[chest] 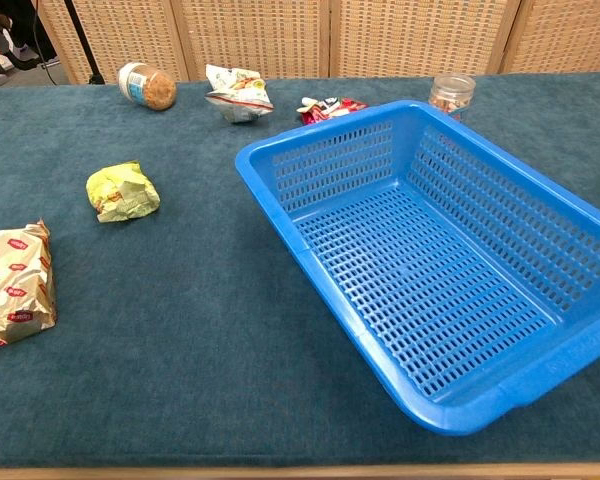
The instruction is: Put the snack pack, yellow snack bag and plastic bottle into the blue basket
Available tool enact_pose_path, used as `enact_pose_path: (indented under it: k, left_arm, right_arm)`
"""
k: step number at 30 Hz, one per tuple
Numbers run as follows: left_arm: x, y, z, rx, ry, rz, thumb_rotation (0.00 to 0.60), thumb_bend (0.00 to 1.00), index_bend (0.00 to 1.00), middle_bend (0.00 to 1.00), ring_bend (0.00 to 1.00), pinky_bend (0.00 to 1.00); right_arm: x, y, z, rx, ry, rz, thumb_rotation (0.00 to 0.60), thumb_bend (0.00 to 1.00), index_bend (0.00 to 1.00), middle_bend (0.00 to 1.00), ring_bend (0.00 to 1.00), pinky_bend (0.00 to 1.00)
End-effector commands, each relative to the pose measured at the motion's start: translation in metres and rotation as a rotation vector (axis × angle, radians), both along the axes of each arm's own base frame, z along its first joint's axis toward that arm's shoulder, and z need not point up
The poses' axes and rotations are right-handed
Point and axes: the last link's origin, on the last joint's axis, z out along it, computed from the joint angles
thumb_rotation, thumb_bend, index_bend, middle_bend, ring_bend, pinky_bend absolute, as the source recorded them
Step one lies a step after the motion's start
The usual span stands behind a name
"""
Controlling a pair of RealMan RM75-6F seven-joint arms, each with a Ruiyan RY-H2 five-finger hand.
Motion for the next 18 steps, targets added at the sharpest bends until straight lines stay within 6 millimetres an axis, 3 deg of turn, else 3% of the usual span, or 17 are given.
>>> enact_pose_path:
  k: [1,18]
  left_arm:
    - [-0.0002,0.0003,-0.0005,-0.004,0.001,0.002,0.6,0.2,0.17,0.0,0.0,0.0]
    - [-0.0027,0.0042,-0.0007,-0.018,0.001,0.018,0.6,0.2,0.17,0.0,0.0,0.0]
  right_arm:
    - [-0.0002,-0.0002,0.0001,-0.001,0.0,-0.001,0.6,0.1,0.0,0.0,0.0,0.02]
    - [-0.002,0.0009,0.0002,0.002,0.002,-0.013,0.6,0.1,0.0,0.0,0.0,0.02]
